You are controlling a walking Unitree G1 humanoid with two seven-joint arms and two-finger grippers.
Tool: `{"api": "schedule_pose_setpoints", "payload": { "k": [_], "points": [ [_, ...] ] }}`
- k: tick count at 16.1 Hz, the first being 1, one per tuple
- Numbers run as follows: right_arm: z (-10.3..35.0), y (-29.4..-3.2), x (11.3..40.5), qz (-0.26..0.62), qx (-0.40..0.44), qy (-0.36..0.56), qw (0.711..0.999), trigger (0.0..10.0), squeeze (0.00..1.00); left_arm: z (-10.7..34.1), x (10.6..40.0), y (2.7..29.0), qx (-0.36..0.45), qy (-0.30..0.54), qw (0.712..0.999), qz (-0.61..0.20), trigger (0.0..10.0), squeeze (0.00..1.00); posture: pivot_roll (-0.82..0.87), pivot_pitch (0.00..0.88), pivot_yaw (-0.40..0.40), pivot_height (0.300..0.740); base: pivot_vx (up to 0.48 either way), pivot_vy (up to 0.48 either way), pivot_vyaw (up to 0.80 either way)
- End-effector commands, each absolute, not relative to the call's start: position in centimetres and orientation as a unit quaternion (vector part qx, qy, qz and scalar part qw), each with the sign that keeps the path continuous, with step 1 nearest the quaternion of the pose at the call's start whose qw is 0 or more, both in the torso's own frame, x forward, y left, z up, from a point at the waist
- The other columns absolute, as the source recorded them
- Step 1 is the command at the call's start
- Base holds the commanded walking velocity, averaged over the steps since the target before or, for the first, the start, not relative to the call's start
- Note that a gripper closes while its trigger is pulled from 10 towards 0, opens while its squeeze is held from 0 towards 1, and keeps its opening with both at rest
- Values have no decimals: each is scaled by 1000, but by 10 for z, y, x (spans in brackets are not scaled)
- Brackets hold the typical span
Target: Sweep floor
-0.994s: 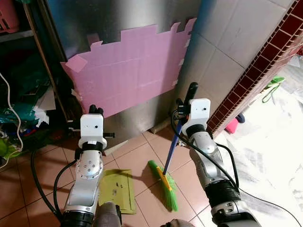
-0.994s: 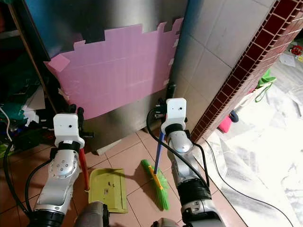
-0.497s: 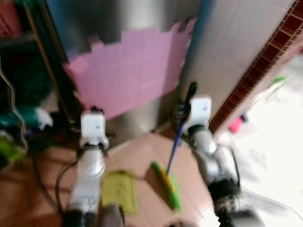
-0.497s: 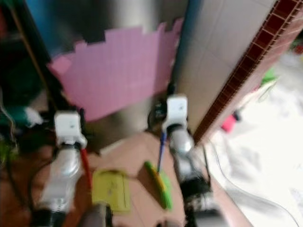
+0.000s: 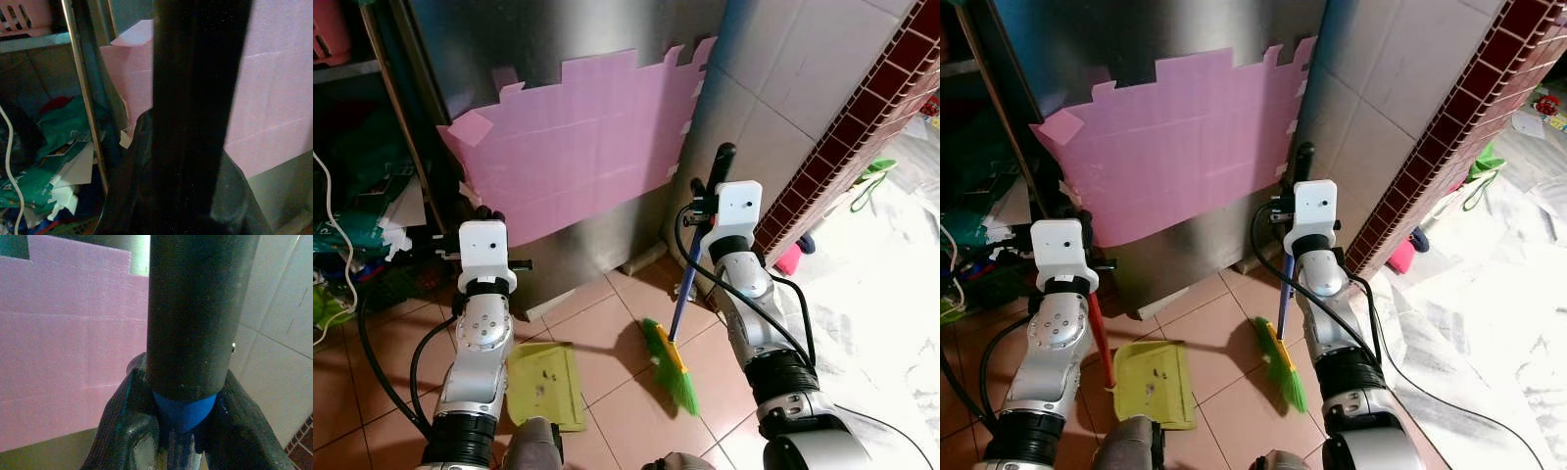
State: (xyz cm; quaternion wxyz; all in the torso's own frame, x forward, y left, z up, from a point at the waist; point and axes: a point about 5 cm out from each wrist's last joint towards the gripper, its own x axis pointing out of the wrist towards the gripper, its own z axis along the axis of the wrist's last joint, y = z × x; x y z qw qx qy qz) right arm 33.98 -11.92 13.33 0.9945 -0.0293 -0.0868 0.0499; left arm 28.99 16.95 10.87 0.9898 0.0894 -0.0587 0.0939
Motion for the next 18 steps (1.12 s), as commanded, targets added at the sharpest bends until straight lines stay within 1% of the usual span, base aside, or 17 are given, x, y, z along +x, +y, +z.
{"api": "schedule_pose_setpoints", "payload": {
  "k": [1, 2, 5, 9, 12, 18],
  "points": [
    [143, -124, 342, 46, -39, -112, 992, 10000, 0, 123, 295, 166, 86, -94, 988, 86, 10000, 0, 53, 72, -101, 740, 0, 0, 0],
    [143, -124, 342, 46, -38, -111, 992, 10000, 0, 124, 295, 166, 83, -98, 988, 84, 10000, 0, 53, 72, -101, 740, 0, 0, 0],
    [145, -122, 342, 47, -43, -119, 991, 10000, 0, 127, 294, 166, 80, -103, 988, 80, 10000, 0, 54, 78, -98, 740, 0, 0, -800],
    [154, -122, 344, 42, -55, -146, 987, 10000, 0, 130, 294, 160, 66, -112, 990, 54, 10000, 0, 56, 78, -93, 740, 0, 0, -800],
    [153, -122, 343, 45, -59, -146, 986, 10000, 0, 130, 294, 160, 64, -114, 990, 50, 10000, 0, 58, 79, -92, 740, 0, 0, 0],
    [152, -119, 343, 50, -57, -148, 986, 10000, 0, 131, 293, 159, 63, -118, 990, 42, 10000, 0, 62, 78, -92, 740, 374, 0, 0]
  ]
}}
